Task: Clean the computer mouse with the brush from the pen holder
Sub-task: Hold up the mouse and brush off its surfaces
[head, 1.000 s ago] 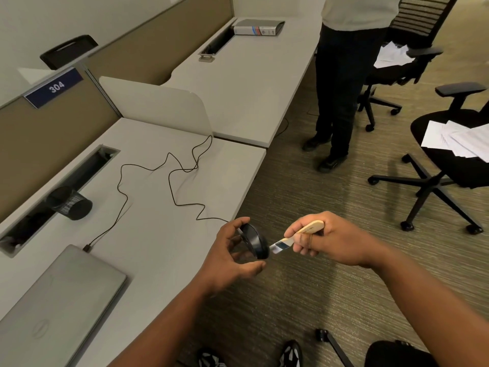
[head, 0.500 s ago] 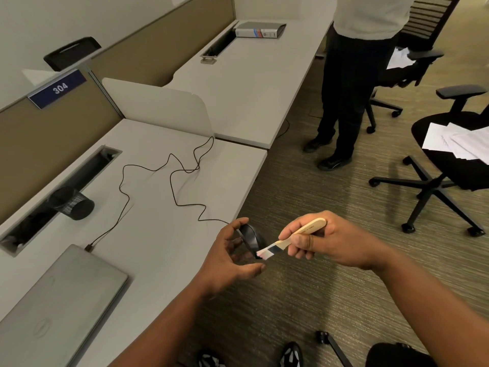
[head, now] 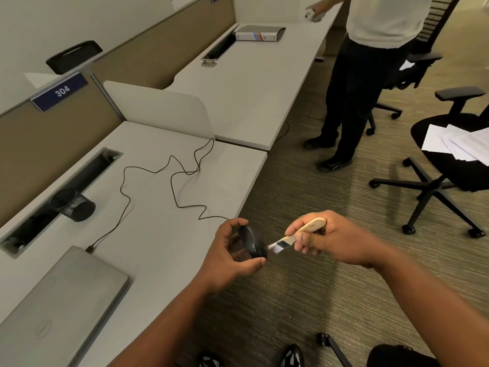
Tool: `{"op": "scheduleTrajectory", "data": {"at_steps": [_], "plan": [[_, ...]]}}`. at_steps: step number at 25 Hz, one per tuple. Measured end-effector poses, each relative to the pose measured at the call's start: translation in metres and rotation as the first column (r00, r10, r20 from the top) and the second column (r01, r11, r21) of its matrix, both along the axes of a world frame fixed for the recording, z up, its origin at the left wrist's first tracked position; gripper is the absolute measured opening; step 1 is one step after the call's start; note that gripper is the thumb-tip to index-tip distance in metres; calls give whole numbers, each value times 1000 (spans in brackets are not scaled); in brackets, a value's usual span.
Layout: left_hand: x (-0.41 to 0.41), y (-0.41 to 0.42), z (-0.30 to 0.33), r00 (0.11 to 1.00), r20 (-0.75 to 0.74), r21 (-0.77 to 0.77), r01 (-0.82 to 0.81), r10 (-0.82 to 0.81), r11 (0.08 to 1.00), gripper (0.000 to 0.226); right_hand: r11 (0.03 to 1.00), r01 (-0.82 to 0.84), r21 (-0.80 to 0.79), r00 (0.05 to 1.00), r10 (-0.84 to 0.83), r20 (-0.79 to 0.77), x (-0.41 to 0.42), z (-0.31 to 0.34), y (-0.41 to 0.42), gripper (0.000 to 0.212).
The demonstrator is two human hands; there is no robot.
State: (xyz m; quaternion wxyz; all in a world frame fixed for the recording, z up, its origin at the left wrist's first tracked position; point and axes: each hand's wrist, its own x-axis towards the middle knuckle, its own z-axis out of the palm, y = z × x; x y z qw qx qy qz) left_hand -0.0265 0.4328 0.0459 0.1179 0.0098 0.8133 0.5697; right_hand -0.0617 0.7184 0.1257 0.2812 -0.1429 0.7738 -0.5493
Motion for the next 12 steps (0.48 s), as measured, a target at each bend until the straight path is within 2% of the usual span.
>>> {"op": "scheduleTrajectory", "data": {"at_steps": [4, 8, 12], "plan": [[0, 1, 3, 998, -42, -94, 50, -54, 994, 97, 994, 96, -53, 995, -97, -6, 0, -5, -1, 17], [2, -1, -1, 995, 15, -39, 96, -96, 995, 123, 971, 197, -135, 980, -200, -6, 1, -11, -11, 15], [4, -1, -5, 989, 38, -6, 147, -146, 989, 137, 967, 214, -136, 974, -221, -40, 3, -14, -23, 19]]}}
